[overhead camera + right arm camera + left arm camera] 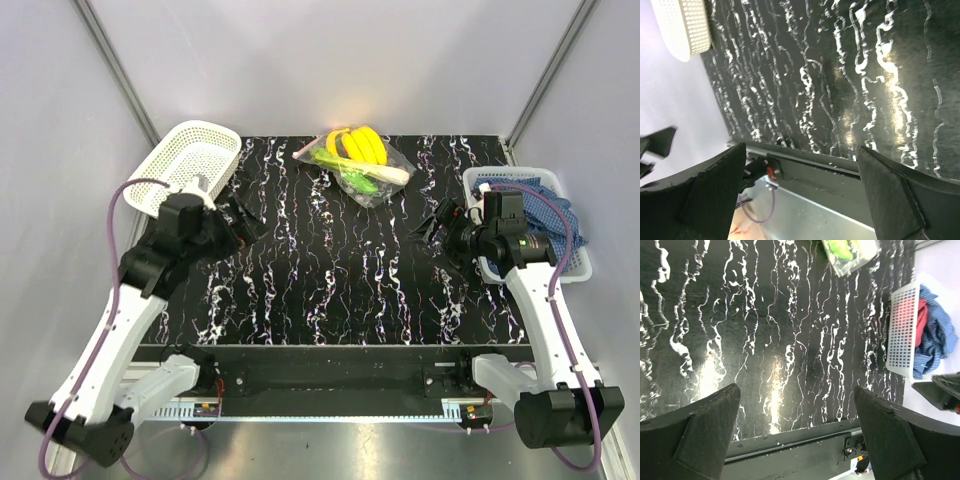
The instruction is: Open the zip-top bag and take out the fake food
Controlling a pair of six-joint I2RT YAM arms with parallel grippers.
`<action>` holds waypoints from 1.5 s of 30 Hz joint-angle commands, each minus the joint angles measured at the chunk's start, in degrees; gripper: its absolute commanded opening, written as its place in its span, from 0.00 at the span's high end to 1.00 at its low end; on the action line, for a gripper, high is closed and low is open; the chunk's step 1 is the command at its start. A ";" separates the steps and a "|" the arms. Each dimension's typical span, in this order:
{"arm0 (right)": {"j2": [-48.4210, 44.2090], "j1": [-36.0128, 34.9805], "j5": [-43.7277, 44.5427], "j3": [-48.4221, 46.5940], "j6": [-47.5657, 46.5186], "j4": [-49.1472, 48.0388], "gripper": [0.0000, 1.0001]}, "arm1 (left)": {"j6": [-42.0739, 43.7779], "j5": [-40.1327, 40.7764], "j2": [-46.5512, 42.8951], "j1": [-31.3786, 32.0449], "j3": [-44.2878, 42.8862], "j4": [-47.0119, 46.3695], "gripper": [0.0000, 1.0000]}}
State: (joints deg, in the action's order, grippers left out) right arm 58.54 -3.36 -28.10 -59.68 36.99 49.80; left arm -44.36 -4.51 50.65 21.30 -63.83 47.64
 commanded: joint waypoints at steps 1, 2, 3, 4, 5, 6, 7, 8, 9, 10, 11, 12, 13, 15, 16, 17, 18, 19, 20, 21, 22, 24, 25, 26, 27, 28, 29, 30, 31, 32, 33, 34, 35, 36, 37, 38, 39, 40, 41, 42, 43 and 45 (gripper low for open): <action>0.43 0.19 -6.43 -1.50 1.85 -0.75 0.00 | -0.20 -4.36 6.01 -0.21 0.45 -10.33 0.01; 0.78 0.19 -8.71 -0.71 2.03 -1.45 0.00 | -1.51 -4.80 7.17 -0.21 1.16 -12.29 0.01; 1.74 -0.42 -11.51 0.43 2.64 -2.16 0.00 | -2.22 -5.59 8.31 -0.21 1.78 -14.57 0.01; 2.18 -1.12 -12.06 0.88 2.65 -2.51 0.00 | -2.75 -6.12 10.76 -0.29 3.35 -19.72 0.01; 2.88 -2.26 -11.37 0.53 2.30 -2.34 0.00 | -3.36 -6.56 12.00 -0.29 4.06 -22.56 0.01; 3.24 -3.31 -11.19 0.01 1.77 -1.91 0.00 | -4.15 -7.00 13.32 -0.38 4.68 -25.55 0.01; 3.50 -4.11 -10.93 -0.52 1.51 -1.81 0.00 | -5.29 -7.26 15.68 -0.38 6.77 -33.15 0.01; 3.68 -4.64 -10.14 -1.66 1.24 -1.90 0.00 | -6.00 -7.35 17.01 -0.56 7.75 -37.49 0.01; 3.77 -5.17 -9.53 -2.02 0.89 -2.25 0.00 | -6.70 -6.57 18.50 -0.56 8.98 -42.14 0.01; 3.86 -5.69 -9.26 -2.28 0.63 -2.86 0.00 | -7.49 -5.86 22.17 -0.73 9.86 -50.63 0.01; 4.38 -5.61 -9.34 -3.07 0.45 -3.04 0.00 | -10.02 -5.34 24.56 -1.43 10.39 -54.11 0.01; 4.91 -5.70 -9.69 -3.86 -0.07 -3.04 0.00 | -11.09 -5.68 27.10 -1.87 10.22 -61.01 0.01; 5.26 -5.70 -10.04 -4.73 -0.51 -2.96 0.00 | -11.97 -6.20 32.79 -2.40 9.61 -63.26 0.01; 6.58 -5.70 -9.79 -7.81 -1.74 -1.64 0.00 | -14.17 -6.21 38.88 -3.89 4.44 -65.38 0.01; 7.02 -5.78 -9.70 -8.60 -2.18 -1.46 0.00 | -14.61 -5.77 44.65 -4.16 2.24 -66.87 0.01; 7.98 -5.79 -9.09 -10.18 -2.71 -1.03 0.00 | -15.92 -5.07 47.32 -4.51 -0.74 -68.02 0.01; 8.51 -5.79 -8.56 -10.98 -4.11 -0.76 0.00 | -16.89 -3.24 52.22 -4.69 -2.33 -70.99 0.01; 9.13 -5.79 -7.86 -11.68 -4.56 -0.58 0.00 | -18.55 -2.79 54.62 -4.95 -3.57 -72.93 0.01; 10.44 -5.79 -6.46 -13.25 -5.69 -0.15 0.01 | -19.09 -2.52 57.08 -5.04 -5.15 -74.43 0.01; 11.32 -5.79 -5.49 -14.31 -6.14 0.29 0.00 | -19.53 -1.73 61.45 -5.30 -9.25 -75.14 0.01; 12.20 -5.79 -4.69 -15.45 -6.40 0.99 0.00 | -20.67 -1.29 63.67 -5.83 -11.29 -74.80 0.01; 15.01 -5.70 -3.28 -19.32 -7.28 3.45 0.00 | -21.03 -0.24 69.72 -6.44 -17.95 -73.92 0.02; 16.33 -5.70 -2.58 -20.90 -7.46 4.16 0.00 | -21.82 0.29 71.76 -7.06 -20.60 -72.79 0.02; 16.86 -5.70 -2.05 -21.44 -7.55 4.42 0.00 | -22.17 0.99 73.52 -7.41 -22.63 -71.90 0.04; 17.13 -5.70 -1.61 -21.88 -7.46 4.51 0.00 | -22.61 1.43 76.67 -7.76 -25.52 -72.42 0.05; 17.91 -5.78 -0.91 -22.49 -7.37 4.52 0.00 | -24.27 1.52 78.18 -8.29 -26.60 -72.77 0.06; 18.18 -5.61 -0.30 -22.76 -7.11 4.60 0.00 | -25.07 2.22 79.41 -8.55 -27.82 -72.95 0.10; 18.62 -5.70 0.32 -23.11 -7.02 4.86 0.00 | -25.60 2.40 81.95 -8.73 -29.23 -72.78 0.12; 19.15 -5.70 1.37 -23.90 -6.94 5.04 0.00 | -25.60 2.67 83.02 -8.99 -32.03 -71.90 0.13; 19.41 -5.61 1.90 -24.25 -6.67 5.13 0.00 | -25.52 3.97 83.90 -9.08 -33.71 -70.15 0.13; 19.68 -5.70 2.25 -24.60 -6.41 5.13 0.00 | -25.25 4.42 85.21 -9.08 -34.77 -67.79 0.14; 20.29 -5.70 2.78 -25.30 -6.23 5.04 0.00 | -24.99 4.43 85.83 -9.08 -36.61 -66.89 0.14; 20.56 -5.70 2.96 -25.66 -6.06 4.96 0.00 | -25.07 6.43 86.36 -9.08 -37.23 -65.49 0.15; 20.91 -5.70 3.22 -25.92 -5.79 5.04 0.00 | -25.16 6.71 87.67 -9.08 -37.76 -65.65 0.15; 21.34 -5.70 3.57 -26.27 -5.53 5.04 0.00 | -25.77 6.71 88.47 -9.08 -39.60 -65.65 0.15; 21.61 -5.70 3.75 -26.36 -5.09 5.04 0.00 | -26.13 6.97 90.39 -9.08 -40.66 -64.52 0.16; 21.79 -5.70 3.84 -26.36 -4.74 5.04 0.01 | -26.74 6.89 91.37 -9.08 -41.80 -64.34 0.18; 22.14 -5.70 3.84 -26.36 -4.04 5.04 0.00 | -27.27 6.80 92.33 -9.08 -42.77 -64.34 0.19; 22.31 -5.70 3.84 -26.36 -3.77 5.13 0.00 | -27.71 6.62 94.26 -9.08 -44.87 -64.08 0.19; 22.23 -5.70 3.75 -26.19 -3.51 5.30 0.00 | -28.58 6.62 95.06 -8.91 -45.76 -64.25 0.20; 22.14 -5.70 3.84 -26.10 -2.98 5.22 0.00 | -29.03 6.71 95.94 -8.82 -46.64 -64.60 0.20; 21.27 -5.79 4.28 -25.40 -2.63 5.31 0.00 | -30.51 6.97 98.05 -8.82 -48.40 -65.82 0.28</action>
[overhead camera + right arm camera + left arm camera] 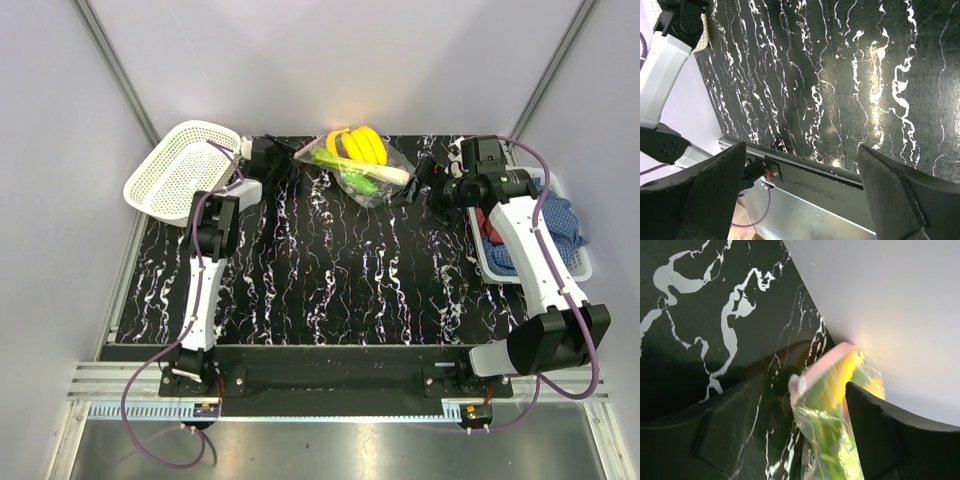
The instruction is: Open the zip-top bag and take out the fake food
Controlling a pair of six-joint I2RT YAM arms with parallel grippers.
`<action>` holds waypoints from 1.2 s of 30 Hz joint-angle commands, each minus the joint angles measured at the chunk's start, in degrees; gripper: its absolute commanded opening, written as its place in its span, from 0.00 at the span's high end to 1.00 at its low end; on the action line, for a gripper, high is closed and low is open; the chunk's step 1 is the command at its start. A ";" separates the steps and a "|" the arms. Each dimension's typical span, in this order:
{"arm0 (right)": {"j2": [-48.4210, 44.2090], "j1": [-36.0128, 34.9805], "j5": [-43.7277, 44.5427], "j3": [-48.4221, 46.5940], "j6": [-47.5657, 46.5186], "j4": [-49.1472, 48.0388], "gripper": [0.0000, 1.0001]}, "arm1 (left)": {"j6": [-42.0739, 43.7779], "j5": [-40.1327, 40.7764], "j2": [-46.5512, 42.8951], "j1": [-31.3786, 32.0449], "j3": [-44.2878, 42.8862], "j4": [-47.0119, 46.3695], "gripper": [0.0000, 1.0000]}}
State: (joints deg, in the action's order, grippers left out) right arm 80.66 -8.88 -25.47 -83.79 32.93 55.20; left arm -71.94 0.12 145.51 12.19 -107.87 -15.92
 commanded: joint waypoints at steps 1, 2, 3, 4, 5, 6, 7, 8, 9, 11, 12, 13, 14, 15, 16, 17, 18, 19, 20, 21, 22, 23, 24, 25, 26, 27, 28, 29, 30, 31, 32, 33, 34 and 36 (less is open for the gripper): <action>-1.12 -0.17 1.83 -1.03 1.79 0.08 0.00 | -3.20 2.51 3.72 0.30 -4.80 -3.14 0.32; -1.38 -0.17 1.92 -0.85 2.05 0.08 0.00 | -3.29 2.78 4.86 0.30 -6.19 -3.58 0.35; -1.73 -0.17 1.75 -0.59 2.05 0.34 0.00 | -3.12 2.69 5.48 0.21 -7.16 -3.59 0.38; -1.82 -0.17 1.40 -0.59 1.88 0.43 0.00 | -3.03 2.17 5.92 0.21 -7.78 -3.85 0.51; -2.09 -0.17 1.13 -0.50 1.62 0.61 0.00 | -2.94 1.82 6.10 0.12 -8.14 -4.20 0.56; -2.26 -0.17 0.35 -0.41 1.27 0.87 0.00 | -3.20 1.47 5.84 0.12 -7.36 -5.07 0.61; -2.35 -0.17 -0.10 -0.32 0.22 1.05 0.00 | -3.20 0.59 5.23 0.12 -6.57 -5.95 0.70; -2.27 -0.17 -0.54 -0.24 -0.31 1.14 0.00 | -2.86 0.23 3.48 0.12 -5.60 -6.66 0.74; -1.83 -0.25 -1.06 -0.50 -0.67 1.49 0.00 | -1.90 0.23 2.24 0.12 -3.16 -6.58 0.81; -1.48 -0.25 -2.29 -0.59 -1.46 1.23 0.00 | -0.57 -1.44 -1.70 0.21 -0.16 -7.19 0.94; -1.30 -0.26 -3.34 -0.06 -1.72 0.09 0.00 | 0.82 -1.87 -3.12 0.12 1.08 -7.37 0.96; -1.38 -0.26 -3.61 0.29 -2.34 -0.44 0.00 | 1.45 -2.66 -6.00 0.12 4.05 -7.46 0.98; -1.39 -0.26 -3.62 0.64 -2.95 -0.62 0.00 | 1.98 -3.19 -7.77 0.03 5.64 -7.72 1.00; -1.47 -0.26 -3.44 1.25 -3.57 -0.71 0.00 | 3.29 -3.72 -9.53 -0.06 7.83 -8.24 1.00; -1.65 -0.26 -3.35 1.61 -4.79 -0.88 0.00 | 4.08 -4.85 -13.37 0.03 11.34 -8.68 1.00; -1.91 -0.26 -3.18 1.96 -5.50 -1.06 0.00 | 5.22 -5.39 -15.33 0.03 13.20 -8.51 1.00; -2.44 -0.26 -2.92 3.27 -6.29 -2.19 0.00 | 8.10 -5.92 -17.26 0.21 14.87 -8.34 1.00; -2.53 -0.34 -2.83 3.98 -7.60 -2.90 0.00 | 9.53 -6.53 -21.11 0.47 18.80 -8.68 1.00; -2.53 -0.26 -2.83 4.51 -8.14 -3.60 0.00 | 10.84 -7.06 -23.06 0.65 20.76 -9.12 1.00; -2.18 -0.34 -3.09 5.64 -8.75 -5.35 0.00 | 12.69 -7.76 -24.99 1.26 22.69 -9.39 1.00; -1.74 -0.34 -3.18 5.65 -9.11 -5.89 0.00 | 13.40 -9.59 -28.67 1.44 24.71 -8.87 1.00; -1.13 -0.34 -3.09 5.39 -9.02 -6.15 0.00 | 14.45 -10.40 -30.62 1.52 28.12 -8.08 1.00; 0.18 -0.34 -3.35 4.08 -8.85 -5.98 0.00 | 16.55 -10.84 -32.73 2.05 30.16 -7.29 1.00; 0.72 -0.69 -3.53 3.29 -8.41 -5.98 0.00 | 17.70 -11.63 -36.93 2.40 32.01 -6.50 1.00; 1.25 -1.04 -3.44 2.50 -8.32 -5.63 0.01 | 19.02 -12.24 -38.79 2.93 35.07 -6.14 1.00; 1.95 -1.48 -2.31 1.10 -8.14 -5.19 0.00 | 21.99 -13.12 -40.73 4.15 35.97 -5.53 1.00; 2.30 -1.92 -1.52 0.47 -8.14 -4.84 0.00 | 23.59 -13.65 -44.14 4.86 36.68 -2.56 1.00; 2.65 -2.45 -0.81 -0.05 -8.06 -4.49 0.00 | 26.73 -13.66 -45.91 6.34 37.03 -0.88 1.00; 3.44 -2.54 -0.02 -1.36 -8.14 -3.62 0.00 | 28.07 -13.66 -47.50 7.14 37.38 0.61 1.00; 3.80 -2.63 0.33 -2.07 -8.06 -3.09 0.00 | 29.04 -14.26 -50.21 7.93 37.39 2.89 1.00; 4.23 -2.80 0.42 -2.69 -8.14 -2.56 0.00 | 30.36 -14.44 -51.46 8.72 37.13 4.57 1.00; 4.67 -3.07 0.69 -3.83 -8.40 -1.94 0.00 | 30.72 -14.27 -52.60 10.30 35.73 6.67 1.00; 4.85 -3.50 0.69 -4.27 -9.02 -1.94 0.00 | 30.81 -13.05 -54.61 11.18 34.67 11.48 1.00; 4.94 -5.51 0.69 -5.67 -11.38 -1.94 0.00 | 28.62 -11.03 -56.29 13.38 33.52 15.55 1.00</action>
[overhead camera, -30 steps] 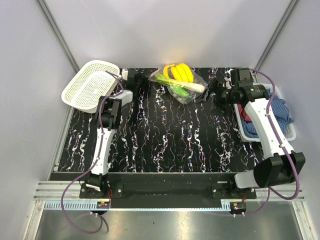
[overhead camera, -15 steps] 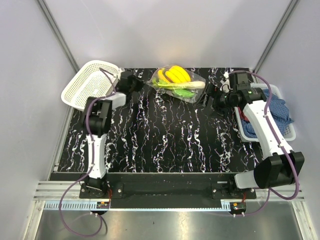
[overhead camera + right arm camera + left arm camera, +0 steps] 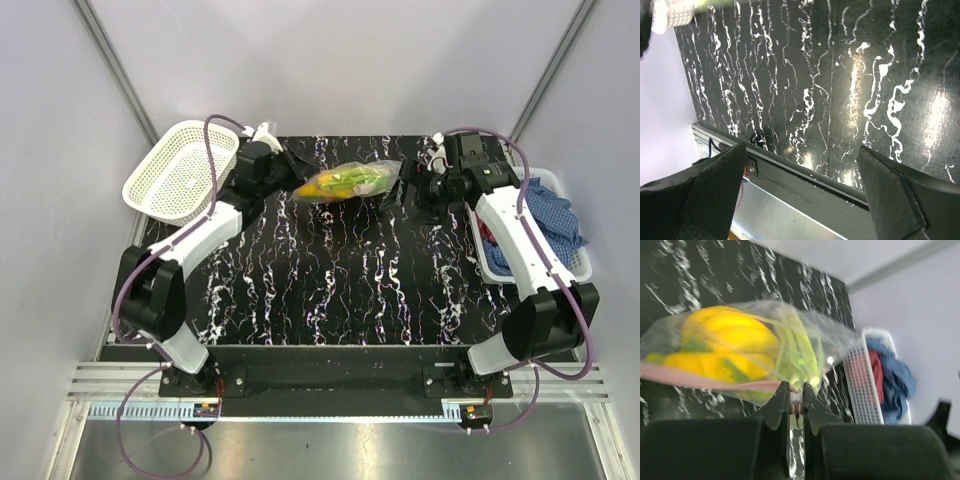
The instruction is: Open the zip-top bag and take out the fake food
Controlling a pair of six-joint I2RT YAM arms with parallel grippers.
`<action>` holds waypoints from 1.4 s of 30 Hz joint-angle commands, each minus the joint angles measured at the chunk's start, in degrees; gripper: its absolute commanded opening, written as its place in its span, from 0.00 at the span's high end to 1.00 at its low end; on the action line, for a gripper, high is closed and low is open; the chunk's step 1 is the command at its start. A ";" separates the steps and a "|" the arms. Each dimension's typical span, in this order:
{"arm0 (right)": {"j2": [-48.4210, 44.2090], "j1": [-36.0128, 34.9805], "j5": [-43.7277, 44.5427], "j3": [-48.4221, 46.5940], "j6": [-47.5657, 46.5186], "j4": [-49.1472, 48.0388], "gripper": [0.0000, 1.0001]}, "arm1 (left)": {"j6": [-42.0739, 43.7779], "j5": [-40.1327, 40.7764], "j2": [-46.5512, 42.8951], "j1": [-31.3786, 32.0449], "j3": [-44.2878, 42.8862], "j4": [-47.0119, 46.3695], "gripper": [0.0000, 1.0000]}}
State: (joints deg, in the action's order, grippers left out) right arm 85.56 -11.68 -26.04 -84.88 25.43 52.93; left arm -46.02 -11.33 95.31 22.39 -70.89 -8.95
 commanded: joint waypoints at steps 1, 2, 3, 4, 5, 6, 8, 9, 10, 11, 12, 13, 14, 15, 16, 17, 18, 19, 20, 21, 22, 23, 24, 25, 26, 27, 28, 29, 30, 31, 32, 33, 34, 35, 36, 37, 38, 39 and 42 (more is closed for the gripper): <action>0.05 -3.51 2.13 -5.46 -4.77 0.34 0.00 | 1.04 2.87 -7.66 3.88 -3.98 13.21 1.00; -0.04 -4.39 3.09 -6.08 -5.82 0.34 0.00 | -4.29 3.94 -8.20 4.50 -4.25 16.13 1.00; -0.30 -6.49 4.50 -7.22 -8.27 -0.27 0.00 | -7.21 4.38 -8.64 4.59 -4.34 18.85 1.00; -0.39 -7.47 4.94 -7.58 -9.68 -0.72 0.00 | -9.76 2.82 -9.26 4.68 -3.47 21.41 1.00; -0.48 -8.52 5.82 -7.93 -10.92 -1.15 0.00 | -13.62 2.11 -9.61 4.76 -3.11 22.21 1.00; -0.92 -9.32 6.18 -7.58 -14.23 -2.99 0.00 | -14.96 1.76 -9.96 5.03 -2.94 23.00 1.00; -1.97 -11.60 5.92 -4.44 -17.68 -8.50 0.00 | -17.95 0.97 -10.93 5.82 -2.85 25.20 1.00; -3.28 -12.22 5.65 -3.02 -21.18 -10.89 0.00 | -18.83 0.70 -11.02 6.08 -2.93 25.99 1.00; -4.25 -13.27 5.39 -1.44 -22.86 -13.35 0.00 | -19.63 0.44 -11.63 6.35 -3.11 27.48 1.00; -6.09 -13.54 4.69 2.49 -24.53 -19.03 0.00 | -20.77 0.52 -11.98 6.96 -3.46 28.10 1.00; -7.32 -13.63 1.73 5.05 -28.21 -22.48 0.00 | -21.13 0.78 -12.86 7.31 -3.55 28.98 1.00; -8.64 -13.63 0.04 7.77 -30.24 -26.34 0.00 | -21.65 0.87 -13.39 7.66 -3.55 29.42 1.00; -11.09 -13.72 -3.02 13.20 -32.61 -33.08 0.00 | -22.87 0.79 -13.92 8.28 -3.46 29.78 1.00; -12.16 -13.63 -4.53 15.77 -37.34 -36.28 0.00 | -23.67 0.87 -14.79 8.46 -3.38 30.74 1.00; -13.04 -13.80 -5.94 17.97 -39.73 -39.10 0.00 | -24.20 0.96 -15.23 8.63 -3.20 31.10 1.00; -13.40 -13.72 -7.95 20.61 -41.67 -43.22 0.00 | -25.34 1.14 -15.67 8.98 -3.02 31.62 1.00; -13.05 -13.72 -8.14 21.33 -43.08 -44.91 0.00 | -25.96 1.31 -16.55 9.07 -2.76 32.50 1.00; -12.09 -13.72 -8.41 21.42 -43.44 -45.89 0.00 | -26.40 1.40 -16.82 9.07 -2.59 33.03 1.00; -9.91 -13.72 -11.28 20.47 -45.36 -45.98 0.00 | -27.79 1.40 -17.26 9.07 -2.32 33.55 1.00; -8.75 -13.89 -12.88 20.02 -46.16 -46.07 0.00 | -28.50 1.31 -18.13 9.07 -1.28 34.08 1.00; -7.79 -13.98 -13.68 19.67 -46.43 -46.42 0.00 | -29.90 1.23 -18.49 9.16 -0.83 34.35 1.00; -6.21 -14.76 -14.12 19.32 -46.35 -48.25 0.00 | -30.53 1.14 -18.93 9.16 -0.48 34.52 1.00; -5.41 -15.12 -14.30 19.05 -46.52 -48.53 0.00 | -30.97 1.31 -19.71 9.25 0.13 34.96 1.00; -4.88 -15.47 -14.39 18.70 -46.79 -48.79 0.00 | -31.41 1.66 -19.98 9.34 0.31 35.05 1.00; -3.83 -15.91 -15.34 17.66 -47.22 -48.80 0.00 | -31.50 1.84 -20.16 9.42 0.40 35.23 0.99; -3.56 -16.52 -16.05 17.30 -47.49 -48.71 0.00 | -31.50 2.10 -20.42 9.42 0.49 36.10 0.99; -3.21 -16.97 -16.75 16.95 -47.93 -48.62 0.00 | -31.24 2.37 -20.42 9.42 0.14 36.63 0.98; -2.34 -17.23 -18.15 16.07 -48.02 -48.27 0.00 | -31.06 2.54 -20.51 9.42 0.05 37.07 0.97; -1.80 -17.93 -18.95 15.37 -48.11 -47.92 0.00 | -31.15 2.80 -20.43 9.42 -0.03 37.86 0.97; -1.36 -18.20 -19.39 14.23 -48.02 -47.57 0.00 | -31.24 2.81 -20.34 9.42 -0.30 38.04 0.97; -0.40 -18.64 -19.66 13.78 -47.93 -47.39 0.00 | -31.24 2.72 -20.25 9.42 -0.39 38.22 0.97; 0.04 -19.25 -19.66 13.52 -48.02 -47.39 0.00 | -31.24 2.20 -19.90 9.42 -0.65 38.48 0.96; 0.57 -19.52 -19.57 12.73 -47.93 -47.82 0.00 | -30.89 1.93 -19.72 9.42 -1.09 38.66 0.96; 2.14 -19.95 -19.83 12.11 -47.67 -47.74 0.00 | -30.80 1.84 -19.55 9.42 -1.18 38.83 0.96; 3.03 -20.22 -20.27 11.41 -47.49 -47.48 0.01 | -30.88 1.75 -19.63 9.42 -1.26 39.09 0.95; 4.77 -20.57 -20.45 10.45 -47.23 -47.22 0.03 | -30.62 1.93 -19.55 9.34 -1.27 39.18 0.94; 5.40 -20.57 -20.63 10.09 -46.36 -47.13 0.05 | -30.36 1.93 -19.72 9.34 -1.35 39.18 0.94; 5.93 -20.75 -21.06 9.91 -45.91 -47.13 0.11 | -30.10 2.02 -19.72 9.34 -1.44 39.18 0.93; 7.43 -20.75 -21.77 9.91 -44.24 -46.95 0.19 | -29.21 2.37 -20.16 9.25 -1.44 39.27 0.89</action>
State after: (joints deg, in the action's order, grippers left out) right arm 91.24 -32.08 -45.36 -73.06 -20.40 7.01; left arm -76.01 -9.17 77.06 31.57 -70.65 31.75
